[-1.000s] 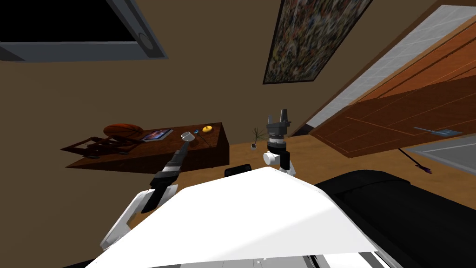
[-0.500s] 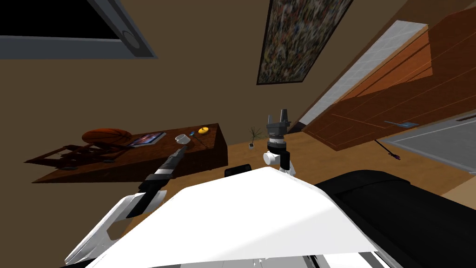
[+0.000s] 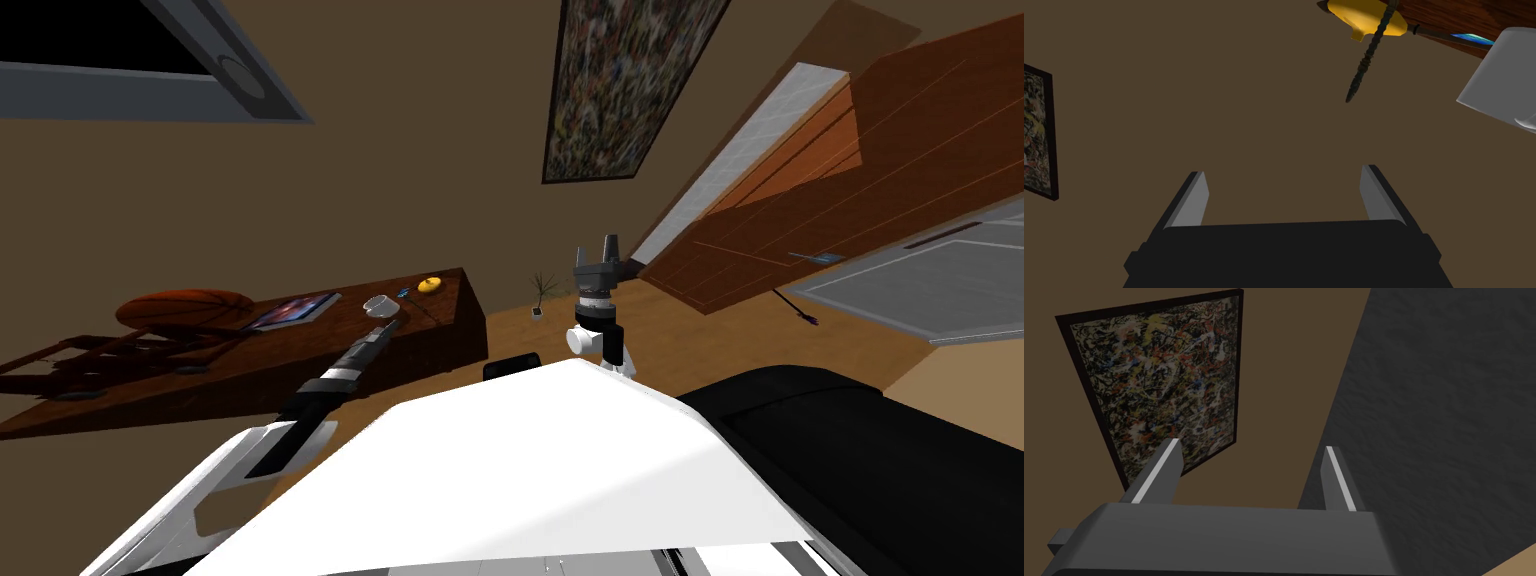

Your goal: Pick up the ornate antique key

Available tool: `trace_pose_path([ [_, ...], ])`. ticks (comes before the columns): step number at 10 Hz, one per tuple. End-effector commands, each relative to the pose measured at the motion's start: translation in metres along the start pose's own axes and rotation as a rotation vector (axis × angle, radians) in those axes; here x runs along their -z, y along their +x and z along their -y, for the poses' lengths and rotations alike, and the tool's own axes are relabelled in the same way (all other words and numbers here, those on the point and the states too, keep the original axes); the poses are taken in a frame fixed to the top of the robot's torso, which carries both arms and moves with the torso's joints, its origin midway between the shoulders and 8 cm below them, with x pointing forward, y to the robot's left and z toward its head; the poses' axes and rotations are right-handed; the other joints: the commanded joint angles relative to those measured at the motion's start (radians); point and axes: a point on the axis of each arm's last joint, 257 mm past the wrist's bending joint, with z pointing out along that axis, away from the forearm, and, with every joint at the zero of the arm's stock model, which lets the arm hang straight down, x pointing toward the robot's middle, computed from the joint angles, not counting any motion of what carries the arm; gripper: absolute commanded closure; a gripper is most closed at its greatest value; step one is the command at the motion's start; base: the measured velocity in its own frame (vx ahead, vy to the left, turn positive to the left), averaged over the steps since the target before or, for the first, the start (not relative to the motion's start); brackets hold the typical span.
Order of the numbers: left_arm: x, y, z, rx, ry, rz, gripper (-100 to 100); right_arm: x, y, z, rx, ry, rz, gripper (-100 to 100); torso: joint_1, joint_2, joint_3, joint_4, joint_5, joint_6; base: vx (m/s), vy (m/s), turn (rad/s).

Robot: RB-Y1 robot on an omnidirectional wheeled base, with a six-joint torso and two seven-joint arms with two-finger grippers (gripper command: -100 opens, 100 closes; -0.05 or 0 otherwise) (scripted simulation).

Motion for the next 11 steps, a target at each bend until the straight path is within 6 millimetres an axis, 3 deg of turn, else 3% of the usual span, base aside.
trace_pose_path([
  [1,0.004,0.003,-0.015,-0.036,-0.025,-0.037,-100,0.0,0.0,0.0,0.0,0.0,0.0,0,0.0,0.0,0.0,0.0,0.0,0.0,0.029,-0.001,-0.12],
  [6,0.023,0.015,-0.07,-0.156,-0.113,-0.183,-100,0.0,0.0,0.0,0.0,0.0,0.0,0,0.0,-0.004,-0.002,-0.001,0.0,0.0,0.066,0.0,-0.175],
  [11,0.042,0.023,-0.112,-0.241,-0.175,-0.304,-100,0.0,0.0,0.0,0.0,0.0,0.0,0,0.001,-0.004,-0.002,-0.001,0.0,0.0,0.077,0.024,-0.154],
])
